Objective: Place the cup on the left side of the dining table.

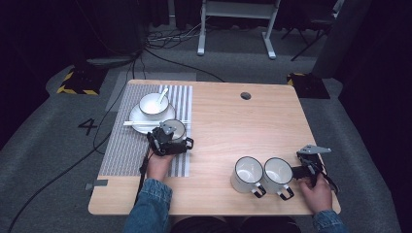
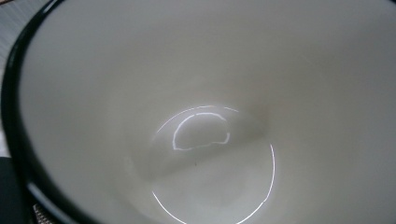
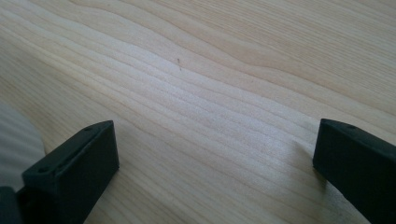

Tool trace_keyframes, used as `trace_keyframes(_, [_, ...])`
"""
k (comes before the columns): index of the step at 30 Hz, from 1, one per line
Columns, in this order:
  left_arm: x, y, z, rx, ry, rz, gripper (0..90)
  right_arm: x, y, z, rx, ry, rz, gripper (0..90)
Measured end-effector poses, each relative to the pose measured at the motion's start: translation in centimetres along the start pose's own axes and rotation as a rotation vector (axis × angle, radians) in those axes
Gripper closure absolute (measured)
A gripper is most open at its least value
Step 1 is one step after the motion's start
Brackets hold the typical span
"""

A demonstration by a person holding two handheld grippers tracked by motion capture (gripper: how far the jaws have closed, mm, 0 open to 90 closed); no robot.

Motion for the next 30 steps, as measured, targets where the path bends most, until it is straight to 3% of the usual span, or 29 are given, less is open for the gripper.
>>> trace_keyframes(10, [-0.5,0.1,2.8,-0.034,0.031,-0.081,1.7,0.0,0.0,0.0,-0.001,0.000,-0.001,0.3])
trace_keyframes(13, [-1.3,0.3,3.8,-0.014,0.097,-0.052,3.4,0.0,0.0,0.0,0.000,0.000,0.000,0.3])
trace_keyframes(17, [-2.2,1.0,5.3,0.007,0.155,-0.059,4.1,0.0,0.0,0.0,0.000,0.000,-0.001,0.3])
trace_keyframes(24, [-2.4,2.5,7.6,0.050,0.164,-0.098,4.1,0.0,0.0,0.0,0.000,0.000,0.000,0.3])
trace_keyframes(30, [-2.2,3.2,9.6,0.086,0.184,-0.071,4.1,0.0,0.0,0.0,0.000,-0.001,-0.001,0.3])
Point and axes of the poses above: each handheld gripper's, and its own axes: z roughly backward along the jaws, x roughly out of its underside, y roughly to its right, the point moved 10 cm from there along -z, roughly forward along the jaws, and after that the axes turned 11 degrees about y, right-handed, at the moved point
